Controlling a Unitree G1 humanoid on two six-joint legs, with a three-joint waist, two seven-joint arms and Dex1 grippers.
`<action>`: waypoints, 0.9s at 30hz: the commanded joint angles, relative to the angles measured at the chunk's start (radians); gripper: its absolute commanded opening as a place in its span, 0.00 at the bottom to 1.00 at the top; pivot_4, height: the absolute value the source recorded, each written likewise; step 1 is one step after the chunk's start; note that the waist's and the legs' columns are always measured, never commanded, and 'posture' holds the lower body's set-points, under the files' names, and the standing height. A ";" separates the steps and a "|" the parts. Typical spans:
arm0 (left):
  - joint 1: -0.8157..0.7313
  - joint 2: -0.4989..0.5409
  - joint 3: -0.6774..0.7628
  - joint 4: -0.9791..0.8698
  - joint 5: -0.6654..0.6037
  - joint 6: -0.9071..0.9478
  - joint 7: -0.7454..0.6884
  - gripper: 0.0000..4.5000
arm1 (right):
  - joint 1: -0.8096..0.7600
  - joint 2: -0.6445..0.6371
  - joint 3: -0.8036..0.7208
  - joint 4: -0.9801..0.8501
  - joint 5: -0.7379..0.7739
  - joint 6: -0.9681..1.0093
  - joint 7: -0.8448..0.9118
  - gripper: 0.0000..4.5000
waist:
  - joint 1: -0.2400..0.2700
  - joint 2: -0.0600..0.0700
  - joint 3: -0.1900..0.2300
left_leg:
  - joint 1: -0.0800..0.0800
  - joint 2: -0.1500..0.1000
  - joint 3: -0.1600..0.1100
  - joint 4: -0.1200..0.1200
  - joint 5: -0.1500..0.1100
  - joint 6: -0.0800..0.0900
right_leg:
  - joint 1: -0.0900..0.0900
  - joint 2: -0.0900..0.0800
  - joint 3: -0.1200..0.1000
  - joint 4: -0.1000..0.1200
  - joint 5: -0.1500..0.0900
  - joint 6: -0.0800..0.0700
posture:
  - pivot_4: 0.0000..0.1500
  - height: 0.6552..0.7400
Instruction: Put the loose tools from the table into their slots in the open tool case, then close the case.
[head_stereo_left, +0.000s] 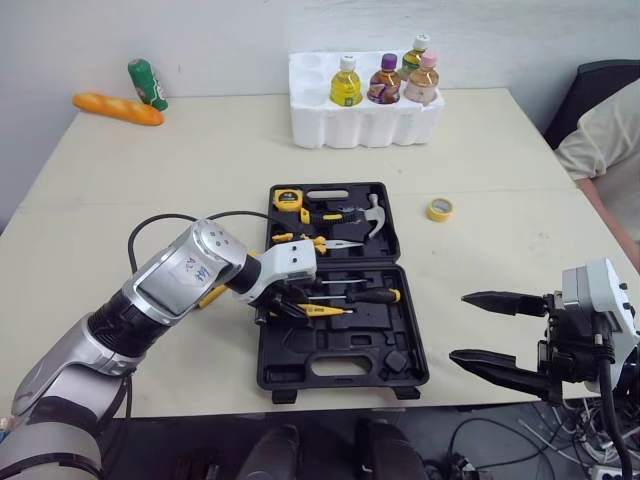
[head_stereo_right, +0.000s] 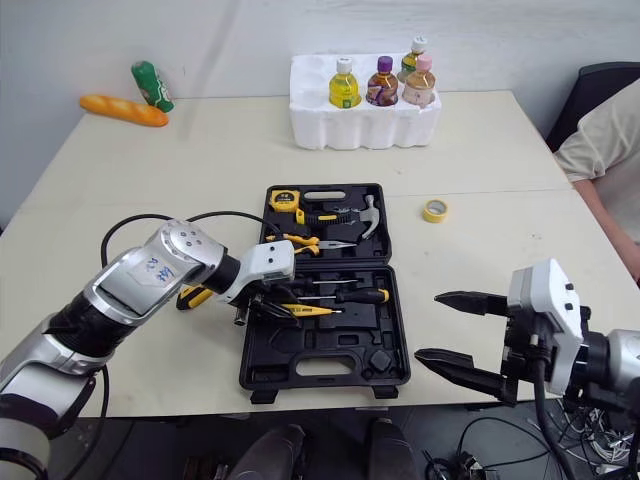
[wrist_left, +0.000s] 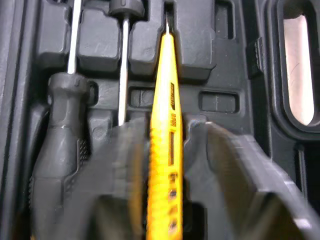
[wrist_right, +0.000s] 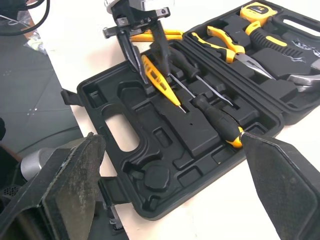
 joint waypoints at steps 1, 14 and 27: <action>-0.024 0.000 0.108 -0.017 -0.055 -0.007 -0.032 0.83 | 0.017 0.009 -0.030 -0.033 0.008 -0.023 0.012 1.00 | 0.000 0.000 0.000 | 0.000 0.000 0.000 0.000 0.000 0.000 | 0.000 0.000 0.000 0.000 0.000 0.000 | 1.00 0.97; 0.231 -0.190 0.316 0.287 -0.094 -0.697 -0.121 0.01 | 0.010 0.008 0.018 -0.020 -0.024 -0.074 0.043 1.00 | -0.001 0.001 -0.001 | 0.001 0.000 0.001 0.000 0.000 0.000 | 0.000 0.000 0.000 0.000 0.000 -0.001 | 1.00 0.97; 0.262 -0.211 0.240 0.410 0.087 -0.845 -0.091 0.01 | 0.019 0.015 0.044 -0.022 -0.058 -0.095 0.063 1.00 | 0.000 0.001 -0.001 | 0.001 0.000 0.001 0.000 0.000 0.000 | 0.000 0.000 0.000 0.000 0.001 0.000 | 1.00 0.97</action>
